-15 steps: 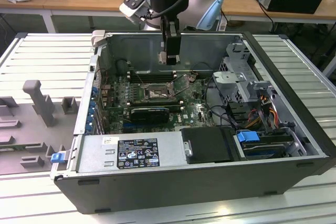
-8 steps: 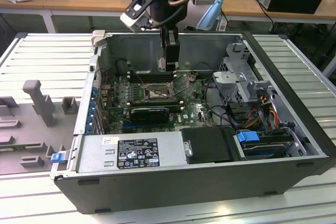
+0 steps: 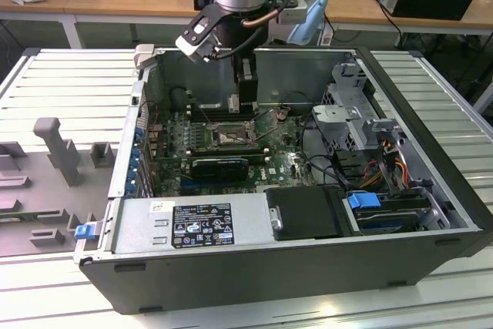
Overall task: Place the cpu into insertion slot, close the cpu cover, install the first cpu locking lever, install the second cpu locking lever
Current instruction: 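Place the cpu into insertion slot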
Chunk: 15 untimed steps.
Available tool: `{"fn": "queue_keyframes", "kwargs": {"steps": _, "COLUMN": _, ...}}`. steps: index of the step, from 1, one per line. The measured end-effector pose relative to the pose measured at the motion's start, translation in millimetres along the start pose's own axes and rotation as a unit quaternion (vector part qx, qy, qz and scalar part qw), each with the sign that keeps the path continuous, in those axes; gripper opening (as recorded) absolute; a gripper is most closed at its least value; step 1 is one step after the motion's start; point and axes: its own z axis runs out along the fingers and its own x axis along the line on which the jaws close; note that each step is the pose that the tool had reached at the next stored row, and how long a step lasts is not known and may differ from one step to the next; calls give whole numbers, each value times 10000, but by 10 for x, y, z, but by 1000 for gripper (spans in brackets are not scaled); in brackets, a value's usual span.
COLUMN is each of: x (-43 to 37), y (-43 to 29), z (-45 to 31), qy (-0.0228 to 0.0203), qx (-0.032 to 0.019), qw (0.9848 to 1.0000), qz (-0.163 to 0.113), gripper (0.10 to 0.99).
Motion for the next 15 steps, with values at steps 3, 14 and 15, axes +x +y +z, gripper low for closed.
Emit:
{"fn": "queue_keyframes", "kwargs": {"steps": 3, "x": 14, "y": -10, "z": 88, "qy": 0, "qx": 0, "qw": 10000, "qz": 0, "gripper": 529}}
{"fn": "queue_keyframes", "kwargs": {"steps": 14, "x": 76, "y": -28, "z": 286, "qy": 1, "qx": 2, "qw": 10000, "qz": 0, "gripper": 529}}
{"fn": "queue_keyframes", "kwargs": {"steps": 15, "x": 83, "y": -31, "z": 306, "qy": 1, "qx": 2, "qw": 10000, "qz": -1, "gripper": 529}}
